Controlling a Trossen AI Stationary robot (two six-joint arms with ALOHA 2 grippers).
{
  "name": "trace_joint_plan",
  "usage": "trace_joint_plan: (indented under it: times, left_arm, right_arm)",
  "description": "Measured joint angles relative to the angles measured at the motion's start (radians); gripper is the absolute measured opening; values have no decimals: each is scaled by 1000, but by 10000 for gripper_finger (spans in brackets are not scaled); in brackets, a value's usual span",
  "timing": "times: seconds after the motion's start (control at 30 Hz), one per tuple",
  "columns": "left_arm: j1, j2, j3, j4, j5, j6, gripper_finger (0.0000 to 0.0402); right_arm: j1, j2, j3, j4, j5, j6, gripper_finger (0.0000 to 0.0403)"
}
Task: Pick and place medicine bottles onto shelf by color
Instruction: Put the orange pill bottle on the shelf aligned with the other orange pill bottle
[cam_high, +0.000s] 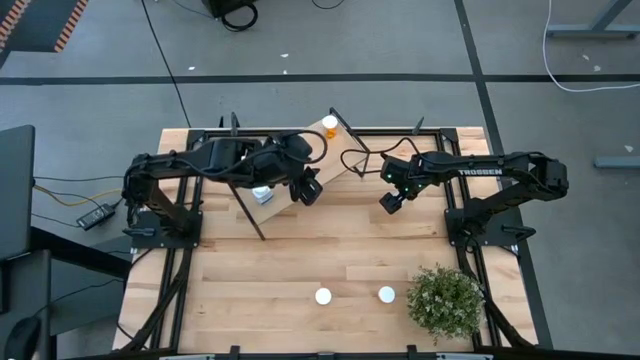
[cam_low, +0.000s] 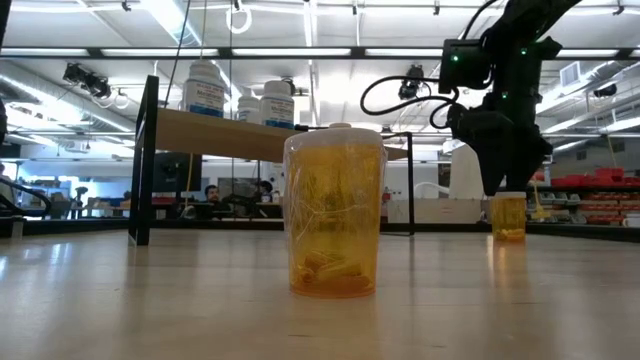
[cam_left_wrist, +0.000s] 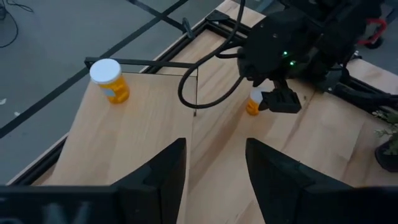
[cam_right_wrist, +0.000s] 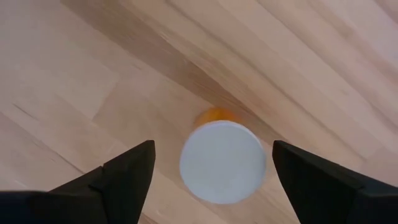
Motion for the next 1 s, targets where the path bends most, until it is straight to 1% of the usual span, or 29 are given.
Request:
trace_joint_plan:
  times: [0.3,0.4,0.57,0.7,0.87,1.0]
  left_arm:
    - [-9,0,0,0,-13,-2,174]
    - [-9,0,0,0,-36,19,174]
    - [-6,0,0,1,-37,43,172]
    - [-1,0,0,1,-44,50,172]
    - [1,0,0,1,-45,49,172]
    - [1,-1,0,1,-45,49,172]
  right_arm:
    - [1,0,0,-13,0,8,330]
    - [1,0,0,-14,8,10,330]
    - [0,2,0,-14,20,10,330]
    - [0,39,0,-14,19,19,330]
    - [1,106,0,5,-12,18,330]
    - [1,112,0,18,-14,18,330]
